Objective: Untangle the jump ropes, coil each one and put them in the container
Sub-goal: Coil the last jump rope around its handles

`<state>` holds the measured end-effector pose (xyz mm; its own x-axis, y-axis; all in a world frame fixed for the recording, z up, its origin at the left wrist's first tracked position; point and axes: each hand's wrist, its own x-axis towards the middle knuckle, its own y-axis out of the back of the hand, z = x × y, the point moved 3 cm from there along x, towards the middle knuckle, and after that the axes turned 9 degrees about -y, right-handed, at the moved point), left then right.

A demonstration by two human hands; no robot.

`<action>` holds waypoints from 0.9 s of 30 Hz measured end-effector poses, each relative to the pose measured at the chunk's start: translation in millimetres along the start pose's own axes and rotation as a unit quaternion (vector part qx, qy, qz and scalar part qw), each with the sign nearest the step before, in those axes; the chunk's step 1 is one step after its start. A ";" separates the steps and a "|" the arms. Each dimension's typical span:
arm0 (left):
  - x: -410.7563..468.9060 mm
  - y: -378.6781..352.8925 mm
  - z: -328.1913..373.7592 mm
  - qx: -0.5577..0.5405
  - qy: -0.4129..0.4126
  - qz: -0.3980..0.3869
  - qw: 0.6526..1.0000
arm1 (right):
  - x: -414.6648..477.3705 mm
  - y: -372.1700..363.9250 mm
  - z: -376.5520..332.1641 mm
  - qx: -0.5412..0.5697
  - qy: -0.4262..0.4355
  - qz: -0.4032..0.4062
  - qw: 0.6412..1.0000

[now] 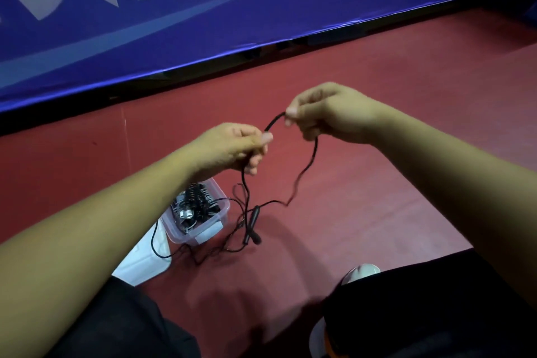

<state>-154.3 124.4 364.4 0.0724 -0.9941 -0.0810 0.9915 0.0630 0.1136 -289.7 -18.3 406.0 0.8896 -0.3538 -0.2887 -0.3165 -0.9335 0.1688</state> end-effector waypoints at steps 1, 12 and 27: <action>-2.9 2.4 -7.8 0.061 0.020 -0.031 0.997 | 1.7 7.5 -1.2 0.041 0.008 0.027 0.999; -28.9 45.1 -110.8 0.270 0.169 -0.034 0.947 | 32.7 61.5 23.3 0.260 -0.011 0.311 0.914; -7.3 56.4 -119.8 -0.086 0.218 0.206 0.950 | 116.1 37.0 111.9 -0.277 -0.284 0.365 0.842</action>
<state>-86.0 145.8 252.7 0.4591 -0.7530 -0.4714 0.8693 0.4901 0.0636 -235.0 -100.5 273.3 0.1747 -0.9393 -0.2954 -0.3686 -0.3406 0.8650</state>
